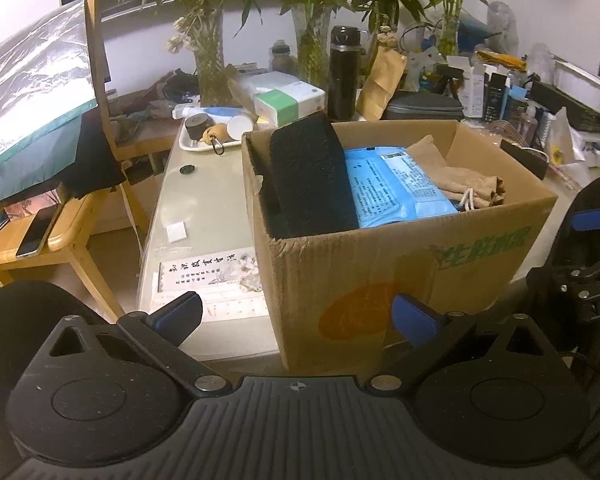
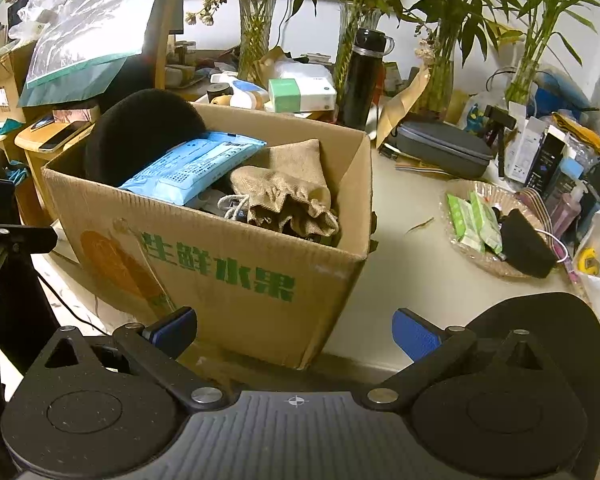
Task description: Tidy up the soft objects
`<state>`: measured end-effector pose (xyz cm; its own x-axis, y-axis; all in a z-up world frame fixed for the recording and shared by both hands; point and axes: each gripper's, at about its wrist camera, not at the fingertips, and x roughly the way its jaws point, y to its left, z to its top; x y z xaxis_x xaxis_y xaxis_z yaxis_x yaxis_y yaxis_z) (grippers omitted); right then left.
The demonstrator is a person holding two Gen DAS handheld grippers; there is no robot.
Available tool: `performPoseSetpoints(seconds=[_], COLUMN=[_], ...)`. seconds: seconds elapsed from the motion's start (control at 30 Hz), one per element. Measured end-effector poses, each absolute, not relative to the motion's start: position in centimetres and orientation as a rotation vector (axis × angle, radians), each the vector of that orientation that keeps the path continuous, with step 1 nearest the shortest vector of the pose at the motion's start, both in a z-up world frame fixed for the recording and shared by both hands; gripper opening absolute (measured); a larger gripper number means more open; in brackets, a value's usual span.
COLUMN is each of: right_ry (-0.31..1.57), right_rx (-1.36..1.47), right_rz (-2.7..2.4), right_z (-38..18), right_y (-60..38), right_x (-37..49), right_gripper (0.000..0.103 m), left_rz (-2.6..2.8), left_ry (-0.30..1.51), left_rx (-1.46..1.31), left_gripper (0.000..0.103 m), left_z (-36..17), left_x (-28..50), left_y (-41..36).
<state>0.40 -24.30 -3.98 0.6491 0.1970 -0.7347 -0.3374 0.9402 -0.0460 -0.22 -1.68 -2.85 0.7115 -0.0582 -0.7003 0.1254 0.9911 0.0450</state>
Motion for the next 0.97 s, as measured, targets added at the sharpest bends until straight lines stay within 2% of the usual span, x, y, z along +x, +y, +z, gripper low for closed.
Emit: performPoseSetpoints(seconds=[0.97], right_ry=[0.820], right_rx=[-0.181], right_rz=[0.289], right_z=[-4.26], right_y=[-24.69], right_x=[0.65], right_gripper=[0.103], left_rz=[-0.097], left_ry=[0.785], left_rx=[0.081], left_gripper=[0.103], left_z=[-2.99], left_x=[-0.12], left_y=[-1.56])
